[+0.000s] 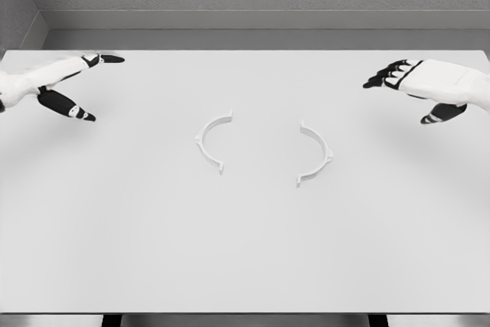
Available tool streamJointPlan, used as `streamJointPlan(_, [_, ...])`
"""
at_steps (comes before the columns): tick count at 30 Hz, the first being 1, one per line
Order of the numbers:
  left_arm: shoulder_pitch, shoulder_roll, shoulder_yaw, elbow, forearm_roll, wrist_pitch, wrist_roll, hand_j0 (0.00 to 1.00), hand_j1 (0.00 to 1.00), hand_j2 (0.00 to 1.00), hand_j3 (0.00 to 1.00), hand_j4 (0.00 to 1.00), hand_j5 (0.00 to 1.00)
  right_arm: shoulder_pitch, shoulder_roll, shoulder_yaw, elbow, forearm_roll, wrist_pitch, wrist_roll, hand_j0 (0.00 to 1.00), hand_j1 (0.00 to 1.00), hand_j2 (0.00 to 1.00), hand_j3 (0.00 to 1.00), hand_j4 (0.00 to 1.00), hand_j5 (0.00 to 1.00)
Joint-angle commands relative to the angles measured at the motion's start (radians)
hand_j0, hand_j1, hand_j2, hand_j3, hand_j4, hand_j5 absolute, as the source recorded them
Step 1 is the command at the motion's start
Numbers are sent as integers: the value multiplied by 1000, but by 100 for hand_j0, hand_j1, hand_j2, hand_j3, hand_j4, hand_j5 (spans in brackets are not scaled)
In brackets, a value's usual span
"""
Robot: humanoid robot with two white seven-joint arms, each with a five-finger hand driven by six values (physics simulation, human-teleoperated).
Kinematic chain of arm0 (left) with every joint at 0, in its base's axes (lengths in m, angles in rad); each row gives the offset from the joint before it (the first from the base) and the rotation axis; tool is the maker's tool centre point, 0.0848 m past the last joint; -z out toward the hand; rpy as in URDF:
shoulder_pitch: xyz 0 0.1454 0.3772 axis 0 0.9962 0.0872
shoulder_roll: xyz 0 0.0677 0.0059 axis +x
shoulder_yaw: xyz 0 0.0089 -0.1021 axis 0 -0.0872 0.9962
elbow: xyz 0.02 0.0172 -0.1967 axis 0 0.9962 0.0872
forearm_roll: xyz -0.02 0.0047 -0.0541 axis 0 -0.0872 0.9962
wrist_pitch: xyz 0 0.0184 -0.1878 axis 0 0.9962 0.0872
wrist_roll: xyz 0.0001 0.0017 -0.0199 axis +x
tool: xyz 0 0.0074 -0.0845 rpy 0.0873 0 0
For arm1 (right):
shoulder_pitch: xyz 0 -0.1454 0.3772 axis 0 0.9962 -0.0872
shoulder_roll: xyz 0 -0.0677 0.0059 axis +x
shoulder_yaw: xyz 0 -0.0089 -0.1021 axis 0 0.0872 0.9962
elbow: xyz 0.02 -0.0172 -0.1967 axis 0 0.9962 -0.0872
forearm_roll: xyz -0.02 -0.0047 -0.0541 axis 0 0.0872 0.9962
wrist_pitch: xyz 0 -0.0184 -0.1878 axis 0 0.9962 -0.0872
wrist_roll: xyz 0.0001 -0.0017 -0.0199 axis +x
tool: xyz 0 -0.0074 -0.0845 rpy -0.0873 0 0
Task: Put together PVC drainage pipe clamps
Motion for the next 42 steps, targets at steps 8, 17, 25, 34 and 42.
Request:
streamJointPlan(8, [-29, -43, -54, -29, -28, 2, -4, 100, 100, 100, 100, 100, 100, 51, 5, 34, 14, -147, 3, 0, 100, 100, 100, 100, 100, 100])
streamJointPlan(17, [-110, -272, -52, 162, -207, 2, -4, 100, 100, 100, 100, 100, 100, 43, 105, 175, 6, -146, 3, 0, 100, 100, 100, 100, 100, 100])
streamJointPlan(25, [-120, -295, -51, 172, -229, 2, -4, 100, 100, 100, 100, 100, 100, 0, 132, 190, 4, 35, 3, 0, 100, 100, 100, 100, 100, 100])
streamJointPlan(34, [-115, -362, -51, 197, -286, 2, -4, 100, 100, 100, 100, 100, 100, -55, 178, 227, 4, 63, 3, 0, 100, 100, 100, 100, 100, 100])
streamJointPlan(42, [-115, -393, -51, 229, -304, 2, -4, 100, 100, 100, 100, 100, 100, -77, 184, 253, 1, 80, 3, 0, 100, 100, 100, 100, 100, 100])
